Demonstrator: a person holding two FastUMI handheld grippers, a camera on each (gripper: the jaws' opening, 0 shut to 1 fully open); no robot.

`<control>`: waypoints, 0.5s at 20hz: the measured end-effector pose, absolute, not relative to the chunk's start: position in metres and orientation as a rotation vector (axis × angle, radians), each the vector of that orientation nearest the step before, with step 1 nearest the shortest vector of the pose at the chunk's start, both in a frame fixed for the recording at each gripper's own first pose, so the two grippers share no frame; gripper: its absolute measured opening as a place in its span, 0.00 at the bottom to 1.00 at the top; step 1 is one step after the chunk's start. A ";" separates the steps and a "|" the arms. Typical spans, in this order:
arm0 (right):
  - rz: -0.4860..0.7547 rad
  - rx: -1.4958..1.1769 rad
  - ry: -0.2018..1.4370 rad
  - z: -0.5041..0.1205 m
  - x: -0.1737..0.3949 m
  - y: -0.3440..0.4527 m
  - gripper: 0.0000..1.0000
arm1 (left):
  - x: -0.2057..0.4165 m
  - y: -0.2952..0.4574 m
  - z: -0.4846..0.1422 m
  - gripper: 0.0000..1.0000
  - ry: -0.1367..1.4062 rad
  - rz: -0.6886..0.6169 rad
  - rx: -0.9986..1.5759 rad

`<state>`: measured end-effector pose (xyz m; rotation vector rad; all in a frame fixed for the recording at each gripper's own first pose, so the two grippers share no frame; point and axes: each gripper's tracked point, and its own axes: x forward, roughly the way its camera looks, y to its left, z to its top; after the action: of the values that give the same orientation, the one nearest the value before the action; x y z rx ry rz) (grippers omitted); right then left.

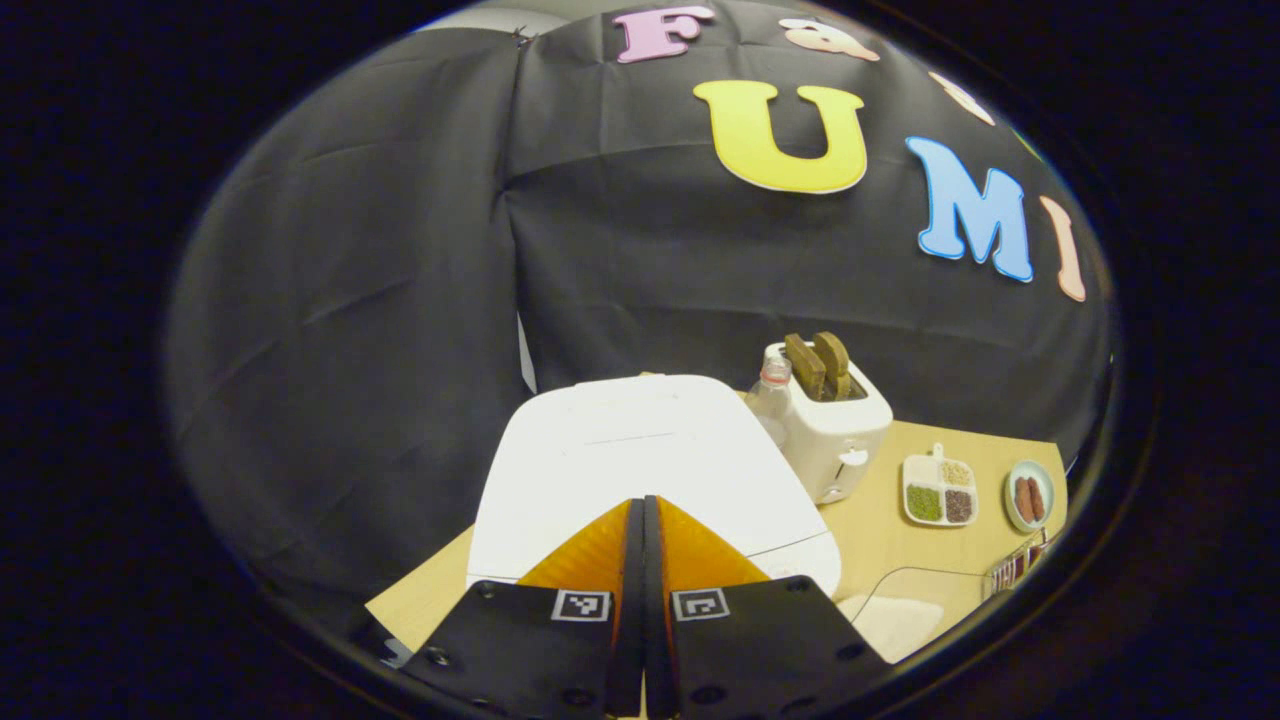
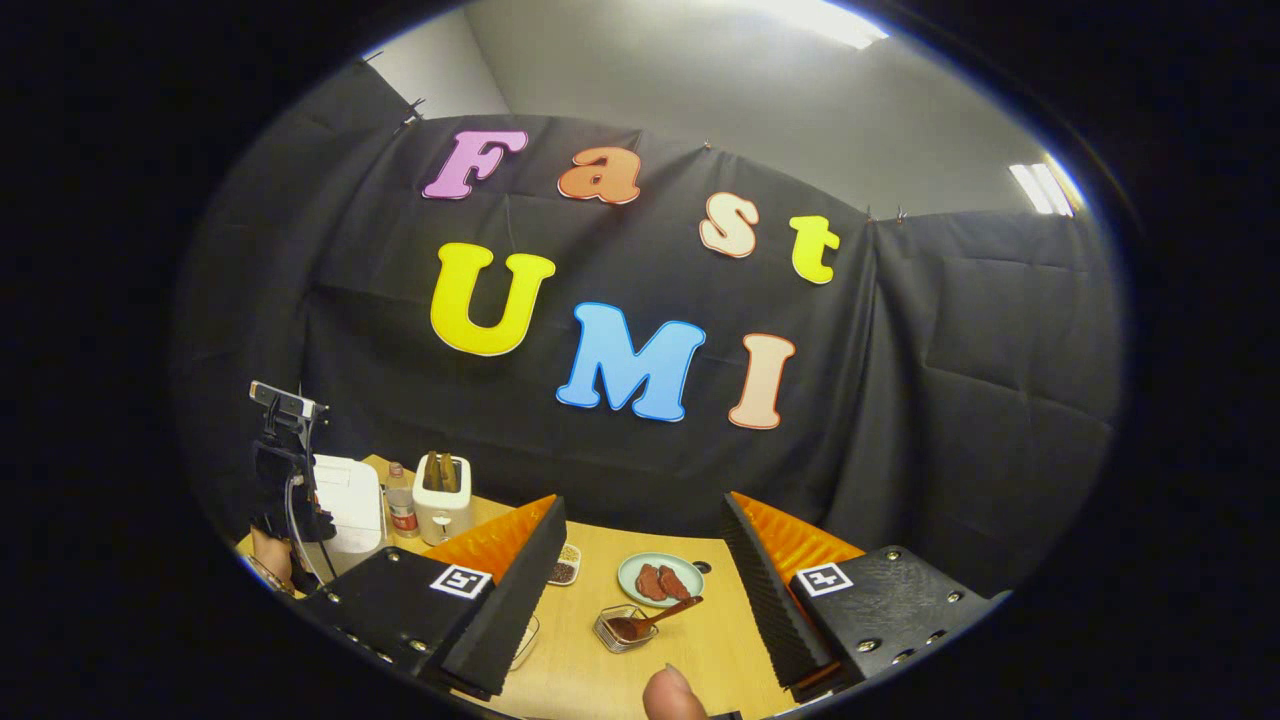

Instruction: Close the left gripper, press the button to open the rice cooker; take a wooden spoon from the chopstick holder with the right hand, scoop a spoonful of rice and pour it into the rice cooker, then put the wooden spoon back into the chopstick holder.

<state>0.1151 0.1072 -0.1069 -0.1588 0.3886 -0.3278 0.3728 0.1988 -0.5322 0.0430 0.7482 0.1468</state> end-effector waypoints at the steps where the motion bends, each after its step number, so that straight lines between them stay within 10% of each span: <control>1: -0.335 -0.157 0.391 -0.107 0.115 0.106 0.95 | 0.373 0.201 -0.541 0.10 0.762 0.153 0.048; 10: -0.356 -0.133 0.401 -0.114 0.107 0.103 0.95 | 0.384 0.205 -0.520 0.10 0.669 0.161 -0.040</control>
<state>0.1071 0.1035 -0.1136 -0.1331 0.4014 -0.3557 0.3836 0.2052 -0.5203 -0.0400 0.6692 0.1605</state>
